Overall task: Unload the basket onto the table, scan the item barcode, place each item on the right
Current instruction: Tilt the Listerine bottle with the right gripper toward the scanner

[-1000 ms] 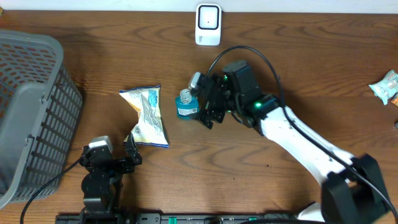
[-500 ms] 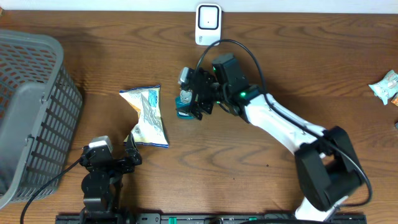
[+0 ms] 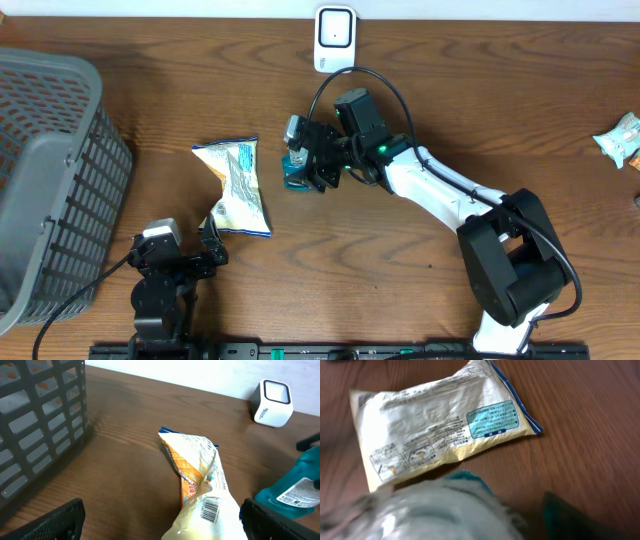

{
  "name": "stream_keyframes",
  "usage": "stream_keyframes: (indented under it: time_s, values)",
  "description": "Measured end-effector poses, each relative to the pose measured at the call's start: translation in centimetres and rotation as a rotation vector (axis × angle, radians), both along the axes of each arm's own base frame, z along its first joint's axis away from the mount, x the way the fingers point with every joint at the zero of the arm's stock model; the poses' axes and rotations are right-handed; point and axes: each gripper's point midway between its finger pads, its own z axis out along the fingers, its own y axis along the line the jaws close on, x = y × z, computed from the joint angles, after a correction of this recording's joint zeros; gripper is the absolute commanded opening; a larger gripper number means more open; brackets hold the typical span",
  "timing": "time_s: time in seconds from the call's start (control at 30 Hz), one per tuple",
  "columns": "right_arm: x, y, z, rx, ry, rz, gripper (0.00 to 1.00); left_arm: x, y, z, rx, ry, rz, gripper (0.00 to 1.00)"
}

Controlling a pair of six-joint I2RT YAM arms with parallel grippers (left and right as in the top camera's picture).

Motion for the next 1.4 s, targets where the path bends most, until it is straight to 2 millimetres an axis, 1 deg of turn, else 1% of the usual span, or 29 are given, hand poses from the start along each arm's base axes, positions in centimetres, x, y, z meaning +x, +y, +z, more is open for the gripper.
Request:
stream_keyframes:
  time_s: [0.03,0.27,0.37,0.43,0.47,0.53,0.63,0.7,0.8,0.93,1.03,1.17,1.4]
  values:
    - [-0.1,0.0,0.0,0.002,0.008,0.002,0.42,0.0,0.0,0.0,0.000,0.000,0.000,0.98]
    - [-0.5,0.3,0.1,0.004,0.032,0.006,0.38,0.0,0.0,0.0,0.000,0.000,0.000,0.98]
    - [-1.0,0.0,0.4,0.002,0.110,-0.005,0.36,0.0,0.0,0.0,0.000,0.000,0.000,0.98]
    - [-1.1,-0.3,0.9,0.008,0.173,-0.016,0.33,0.0,0.0,0.0,0.000,0.000,0.000,0.98]
    - [-1.0,-0.6,1.5,0.016,0.219,-0.029,0.30,0.0,0.0,0.0,0.000,0.000,0.000,0.98]
    - [-0.6,-1.3,2.9,0.041,0.291,-0.050,0.28,0.0,0.0,0.0,0.000,0.000,0.000,0.98]
    - [0.2,-2.3,5.8,0.124,0.393,-0.058,0.31,0.0,0.0,0.0,0.000,0.000,0.000,0.98]
    - [0.4,-2.9,7.3,0.185,0.447,-0.050,0.33,0.0,0.0,0.0,0.000,0.000,0.000,0.98]
    - [0.1,-3.9,8.5,0.248,0.553,-0.043,0.31,0.0,0.0,0.0,0.000,0.000,0.000,0.98]
    - [-1.3,-4.6,9.0,0.272,0.703,-0.038,0.31,0.0,0.0,0.0,0.000,0.000,0.000,0.98]
    - [-2.1,-4.6,9.2,0.278,0.759,-0.030,0.31,0.0,0.0,0.0,0.000,0.000,0.000,0.98]
    - [-2.5,-4.7,9.4,0.282,0.791,-0.025,0.32,0.0,0.0,0.0,0.000,0.000,0.000,0.98]
    - [-2.5,-4.7,9.4,0.284,0.789,-0.024,0.32,0.0,0.0,0.0,0.000,0.000,0.000,0.98]
